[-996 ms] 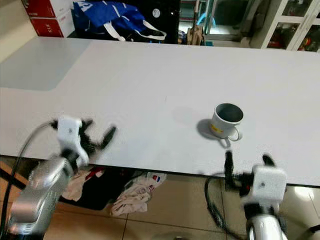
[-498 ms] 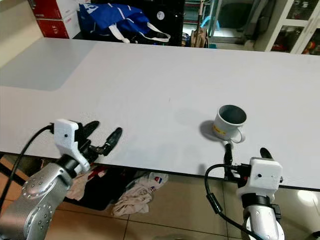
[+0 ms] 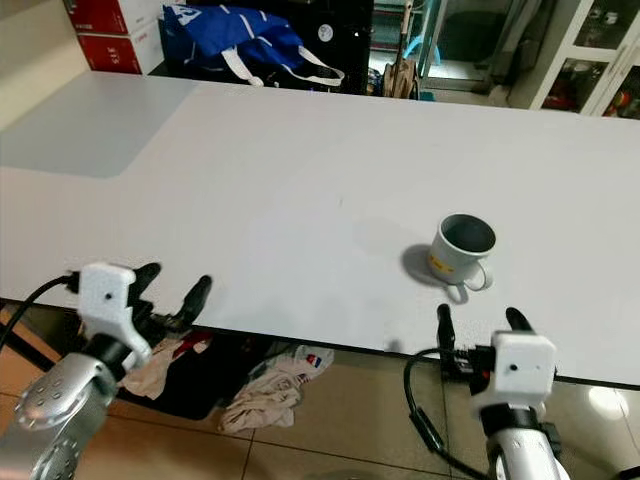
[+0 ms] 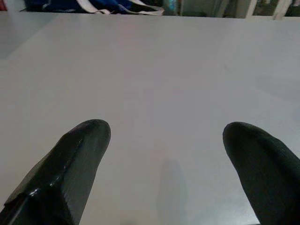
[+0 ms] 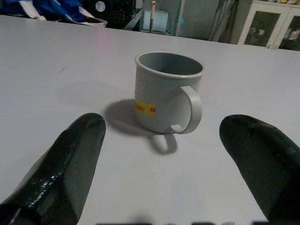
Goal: Setting the table
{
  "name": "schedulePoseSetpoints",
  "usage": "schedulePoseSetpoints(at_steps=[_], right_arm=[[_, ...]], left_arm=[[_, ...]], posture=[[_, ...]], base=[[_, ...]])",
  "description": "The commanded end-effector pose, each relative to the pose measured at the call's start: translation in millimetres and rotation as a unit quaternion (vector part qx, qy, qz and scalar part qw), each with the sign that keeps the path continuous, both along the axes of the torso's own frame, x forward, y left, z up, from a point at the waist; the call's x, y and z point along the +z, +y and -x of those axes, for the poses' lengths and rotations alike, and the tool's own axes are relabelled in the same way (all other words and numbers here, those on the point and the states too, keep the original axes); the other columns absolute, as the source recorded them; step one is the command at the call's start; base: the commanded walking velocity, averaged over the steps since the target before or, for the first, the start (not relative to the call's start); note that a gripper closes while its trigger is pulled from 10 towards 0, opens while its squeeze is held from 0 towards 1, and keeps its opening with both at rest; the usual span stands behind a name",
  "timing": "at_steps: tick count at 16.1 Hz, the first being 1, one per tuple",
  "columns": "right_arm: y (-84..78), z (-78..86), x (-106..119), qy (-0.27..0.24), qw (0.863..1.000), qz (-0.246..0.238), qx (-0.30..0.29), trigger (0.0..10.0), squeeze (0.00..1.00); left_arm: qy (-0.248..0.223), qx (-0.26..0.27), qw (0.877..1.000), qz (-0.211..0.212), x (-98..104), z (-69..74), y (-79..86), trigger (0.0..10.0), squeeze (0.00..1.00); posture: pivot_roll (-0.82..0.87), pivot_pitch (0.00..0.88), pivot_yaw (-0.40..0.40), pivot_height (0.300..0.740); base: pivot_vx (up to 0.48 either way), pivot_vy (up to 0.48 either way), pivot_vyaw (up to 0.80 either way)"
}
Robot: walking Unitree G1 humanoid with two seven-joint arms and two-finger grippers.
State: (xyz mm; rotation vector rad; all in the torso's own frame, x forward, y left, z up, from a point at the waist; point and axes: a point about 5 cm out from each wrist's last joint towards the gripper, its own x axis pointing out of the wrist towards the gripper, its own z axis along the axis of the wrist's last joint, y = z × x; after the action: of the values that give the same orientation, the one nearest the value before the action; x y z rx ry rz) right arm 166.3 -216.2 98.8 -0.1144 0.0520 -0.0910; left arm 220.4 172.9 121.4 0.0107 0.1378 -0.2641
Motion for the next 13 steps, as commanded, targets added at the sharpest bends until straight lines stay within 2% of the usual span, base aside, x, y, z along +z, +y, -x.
schedulePoseSetpoints(at_steps=[1, 3, 11, 13], right_arm=[[4.6, 0.9, 1, 0.0, 1.0, -0.005, 0.015, 10.0, 0.0], [8.8, -0.7, -1, 0.0, 1.0, -0.008, 0.015, 10.0, 0.0], [11.6, -0.1, 3, -0.001, 1.0, -0.001, 0.016, 10.0, 0.0], [12.6, -0.5, 4, 0.0, 1.0, 0.001, 0.015, 10.0, 0.0]], left_arm=[[-0.011, 0.004, 1.0, -0.011, 3, 0.8, 1.3, 10.0, 0.0], [-0.023, -0.007, 1.0, -0.018, 5, -1.1, -4.5, 10.0, 0.0], [-0.03, -0.002, 1.0, -0.008, 8, -14.3, -7.9, 10.0, 0.0], [-0.031, -0.005, 0.999, -0.006, 10, -17.5, -9.4, 10.0, 0.0]], posture=[[-0.09, 0.0, -0.014, 0.74], [-0.09, 0.0, -0.017, 0.74], [-0.09, 0.0, -0.01, 0.74], [-0.09, 0.0, -0.008, 0.74]], base=[[0.0, 0.0, 0.0], [0.0, 0.0, 0.0], [0.0, 0.479, 0.0], [0.0, 0.48, -0.8]])
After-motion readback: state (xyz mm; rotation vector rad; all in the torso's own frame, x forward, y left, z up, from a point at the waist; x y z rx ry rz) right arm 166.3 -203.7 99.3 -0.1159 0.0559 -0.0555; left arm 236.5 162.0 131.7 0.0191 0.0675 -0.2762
